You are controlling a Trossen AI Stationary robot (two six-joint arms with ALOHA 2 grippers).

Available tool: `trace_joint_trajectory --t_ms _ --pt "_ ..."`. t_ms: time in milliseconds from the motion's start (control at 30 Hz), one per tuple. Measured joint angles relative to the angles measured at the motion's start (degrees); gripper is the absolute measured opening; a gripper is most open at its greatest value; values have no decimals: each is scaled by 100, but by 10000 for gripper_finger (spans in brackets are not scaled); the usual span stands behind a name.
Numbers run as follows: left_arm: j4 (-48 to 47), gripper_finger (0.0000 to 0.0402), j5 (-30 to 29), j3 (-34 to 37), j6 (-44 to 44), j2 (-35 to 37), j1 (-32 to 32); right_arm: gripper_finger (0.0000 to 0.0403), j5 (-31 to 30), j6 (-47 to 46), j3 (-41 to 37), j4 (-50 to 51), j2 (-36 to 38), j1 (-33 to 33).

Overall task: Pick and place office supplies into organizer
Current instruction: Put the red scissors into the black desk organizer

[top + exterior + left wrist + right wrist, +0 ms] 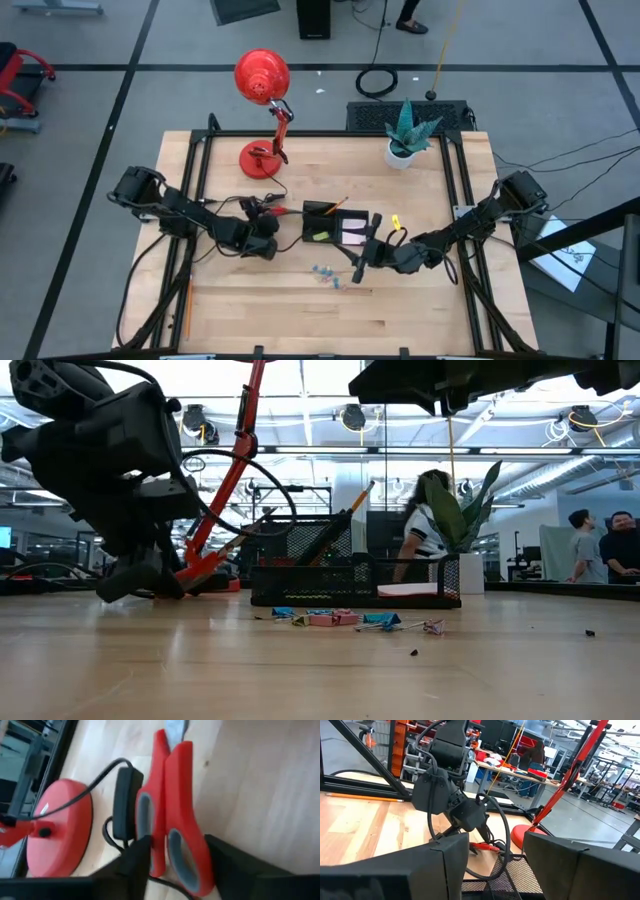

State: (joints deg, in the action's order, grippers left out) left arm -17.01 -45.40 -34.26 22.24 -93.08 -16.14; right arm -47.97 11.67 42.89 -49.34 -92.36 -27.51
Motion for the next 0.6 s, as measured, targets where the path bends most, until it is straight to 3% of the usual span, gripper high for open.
trace_joint_trajectory --t_ms 133,200,600 --pt "85 60 -193 -2 -214 2 0 181 2 -25 0 7 0 0" --pt "91 22 -272 -6 -285 8 0 180 2 -47 0 7 0 -6" --pt "-215 15 -572 -418 -689 11 -405 180 -5 -49 0 -7 0 -216"
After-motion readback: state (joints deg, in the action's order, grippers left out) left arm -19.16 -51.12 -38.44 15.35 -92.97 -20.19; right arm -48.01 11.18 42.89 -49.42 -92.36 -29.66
